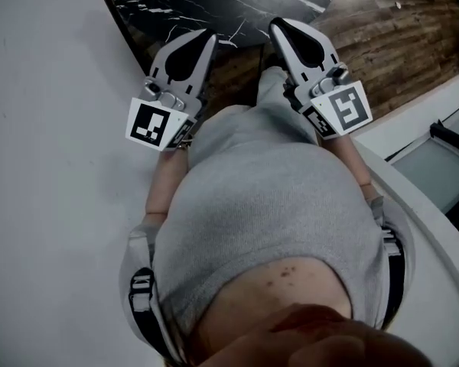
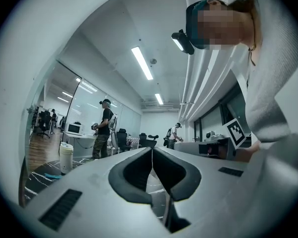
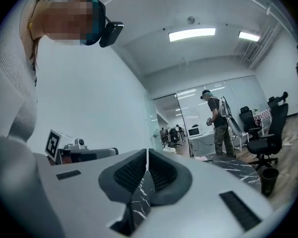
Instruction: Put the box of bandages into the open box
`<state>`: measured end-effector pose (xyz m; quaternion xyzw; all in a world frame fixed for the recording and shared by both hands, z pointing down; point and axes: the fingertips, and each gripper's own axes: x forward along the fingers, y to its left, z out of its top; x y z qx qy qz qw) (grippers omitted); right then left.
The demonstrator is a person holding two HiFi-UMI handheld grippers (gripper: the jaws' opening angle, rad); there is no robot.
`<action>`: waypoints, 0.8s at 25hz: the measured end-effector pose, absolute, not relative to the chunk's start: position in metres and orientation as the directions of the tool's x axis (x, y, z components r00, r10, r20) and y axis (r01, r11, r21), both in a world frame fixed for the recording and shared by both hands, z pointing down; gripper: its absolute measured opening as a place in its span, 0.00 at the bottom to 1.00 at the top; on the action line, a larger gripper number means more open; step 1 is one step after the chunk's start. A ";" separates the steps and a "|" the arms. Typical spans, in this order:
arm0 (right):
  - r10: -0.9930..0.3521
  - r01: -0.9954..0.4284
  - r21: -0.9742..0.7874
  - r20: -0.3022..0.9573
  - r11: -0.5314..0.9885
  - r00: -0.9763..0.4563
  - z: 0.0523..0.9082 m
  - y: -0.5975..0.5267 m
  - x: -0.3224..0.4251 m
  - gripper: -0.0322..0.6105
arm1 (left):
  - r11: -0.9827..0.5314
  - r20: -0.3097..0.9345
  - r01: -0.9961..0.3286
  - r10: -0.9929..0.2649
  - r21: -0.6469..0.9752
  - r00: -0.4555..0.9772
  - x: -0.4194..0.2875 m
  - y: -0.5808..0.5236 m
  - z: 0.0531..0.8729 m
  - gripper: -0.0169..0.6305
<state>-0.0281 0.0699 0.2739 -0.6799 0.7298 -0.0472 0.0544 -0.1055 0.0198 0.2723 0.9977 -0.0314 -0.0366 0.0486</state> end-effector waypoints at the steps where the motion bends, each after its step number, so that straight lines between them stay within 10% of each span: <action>1: -0.997 -0.987 -0.142 -0.007 0.072 -0.072 0.273 0.072 -0.036 0.16 | -0.993 -0.076 -0.055 -0.063 0.106 0.995 -0.111 0.021 0.270 0.05; 20: -0.990 -0.983 -0.118 -0.024 0.142 -0.140 0.256 0.086 -0.098 0.16 | -0.988 -0.151 -0.082 -0.101 0.127 0.983 -0.161 0.021 0.249 0.05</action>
